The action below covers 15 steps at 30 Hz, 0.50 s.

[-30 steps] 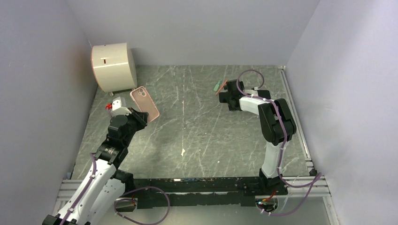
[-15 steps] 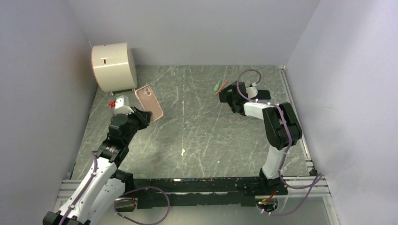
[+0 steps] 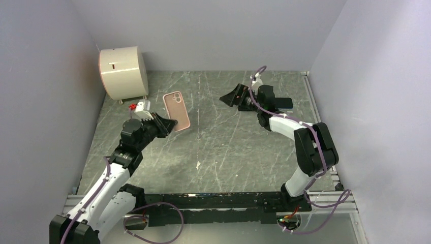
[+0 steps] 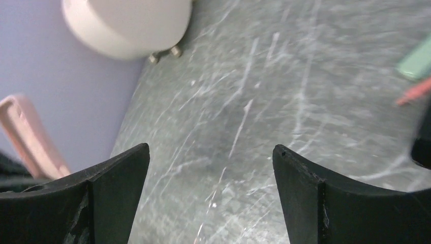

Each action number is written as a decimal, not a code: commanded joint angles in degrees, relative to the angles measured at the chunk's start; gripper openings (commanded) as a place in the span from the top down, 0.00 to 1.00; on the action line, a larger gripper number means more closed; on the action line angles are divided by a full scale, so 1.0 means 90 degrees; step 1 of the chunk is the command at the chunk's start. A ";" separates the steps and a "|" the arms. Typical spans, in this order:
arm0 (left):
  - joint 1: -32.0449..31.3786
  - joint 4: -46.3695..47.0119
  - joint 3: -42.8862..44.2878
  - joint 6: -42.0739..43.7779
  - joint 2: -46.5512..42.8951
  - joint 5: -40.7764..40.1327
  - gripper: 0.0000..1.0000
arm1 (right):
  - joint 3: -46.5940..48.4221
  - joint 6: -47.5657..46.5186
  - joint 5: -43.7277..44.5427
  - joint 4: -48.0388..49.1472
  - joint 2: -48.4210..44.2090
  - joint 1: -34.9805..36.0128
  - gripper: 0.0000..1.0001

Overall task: Take the phone out of the phone case
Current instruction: Place the phone case at the center of the board.

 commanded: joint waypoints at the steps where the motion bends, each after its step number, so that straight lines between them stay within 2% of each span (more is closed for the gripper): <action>1: -0.0016 0.0934 -0.0011 0.0078 0.0140 0.0977 0.97 | 0.0275 -0.1025 -0.1565 0.0364 -0.0328 0.0318 0.07; 6: -0.0012 0.1262 0.0048 0.0075 0.0461 0.1658 0.97 | 0.0870 -0.1719 -0.1512 -0.0593 -0.0584 0.0861 0.09; 15: -0.0016 0.1788 0.0111 0.0007 0.0873 0.2529 0.97 | 0.1450 -0.1571 -0.2249 -0.0672 -0.0523 0.1336 0.14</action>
